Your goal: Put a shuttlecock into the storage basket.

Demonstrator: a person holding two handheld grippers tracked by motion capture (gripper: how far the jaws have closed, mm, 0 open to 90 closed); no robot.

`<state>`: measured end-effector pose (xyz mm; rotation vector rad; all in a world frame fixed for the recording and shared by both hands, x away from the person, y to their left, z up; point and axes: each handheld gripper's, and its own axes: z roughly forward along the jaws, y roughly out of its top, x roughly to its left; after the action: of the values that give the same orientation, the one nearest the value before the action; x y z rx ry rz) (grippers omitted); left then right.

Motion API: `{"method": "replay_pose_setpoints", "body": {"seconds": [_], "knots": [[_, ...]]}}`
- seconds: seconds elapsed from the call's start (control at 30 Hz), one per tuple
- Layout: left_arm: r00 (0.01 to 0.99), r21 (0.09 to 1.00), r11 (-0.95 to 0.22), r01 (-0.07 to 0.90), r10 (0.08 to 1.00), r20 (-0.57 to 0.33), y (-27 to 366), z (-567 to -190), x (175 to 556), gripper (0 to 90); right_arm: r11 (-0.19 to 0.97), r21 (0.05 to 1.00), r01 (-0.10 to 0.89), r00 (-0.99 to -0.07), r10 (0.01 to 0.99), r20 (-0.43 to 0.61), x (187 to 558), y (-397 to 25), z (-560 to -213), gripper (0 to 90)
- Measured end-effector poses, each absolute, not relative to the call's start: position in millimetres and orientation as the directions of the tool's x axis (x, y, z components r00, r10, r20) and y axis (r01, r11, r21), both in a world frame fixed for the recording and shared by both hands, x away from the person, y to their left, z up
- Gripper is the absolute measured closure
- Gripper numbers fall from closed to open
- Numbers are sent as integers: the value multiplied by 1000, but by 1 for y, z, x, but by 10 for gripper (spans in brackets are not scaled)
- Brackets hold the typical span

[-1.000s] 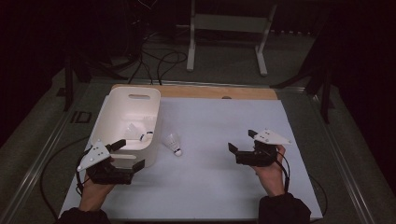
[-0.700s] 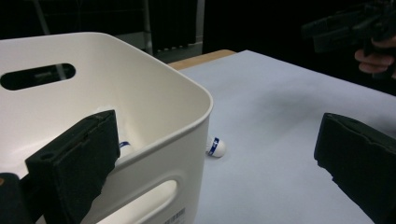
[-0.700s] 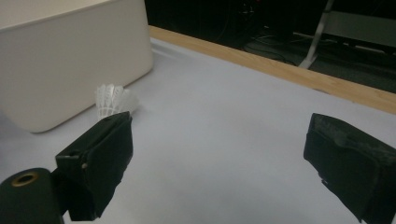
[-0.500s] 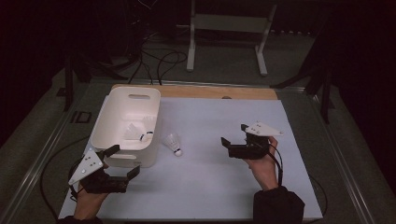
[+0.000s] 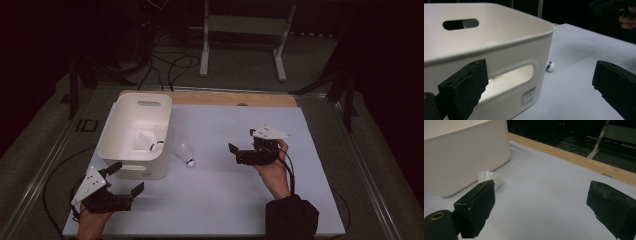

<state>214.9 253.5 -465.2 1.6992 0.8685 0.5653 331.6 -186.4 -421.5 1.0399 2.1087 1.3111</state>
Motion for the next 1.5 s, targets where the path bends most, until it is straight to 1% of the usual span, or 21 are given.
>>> {"method": "replay_pose_setpoints", "body": {"seconds": [0.1, 0.4, 0.53, 1.2, 1.5], "knots": [[603, 953, -144, 268, 796, -49, 255, -469, 216, 11, 266, 891, 369, -619, 785, 21, 334, -184, -422, 81], [585, 955, -120, 273, 808, -66, 259, -476, 217, 11, 259, 893, 367, -623, 781, 29, 341, -175, -419, 81], [576, 955, -114, 272, 815, -66, 259, -478, 217, 11, 257, 887, 384, -622, 782, 43, 343, -169, -422, 81], [571, 957, -103, 271, 818, -74, 259, -483, 217, 11, 283, 875, 394, -634, 773, 35, 355, -142, -419, 79], [573, 959, -93, 268, 815, -82, 260, -483, 217, 11, 298, 858, 419, -630, 776, 39, 361, -133, -421, 79]]}}
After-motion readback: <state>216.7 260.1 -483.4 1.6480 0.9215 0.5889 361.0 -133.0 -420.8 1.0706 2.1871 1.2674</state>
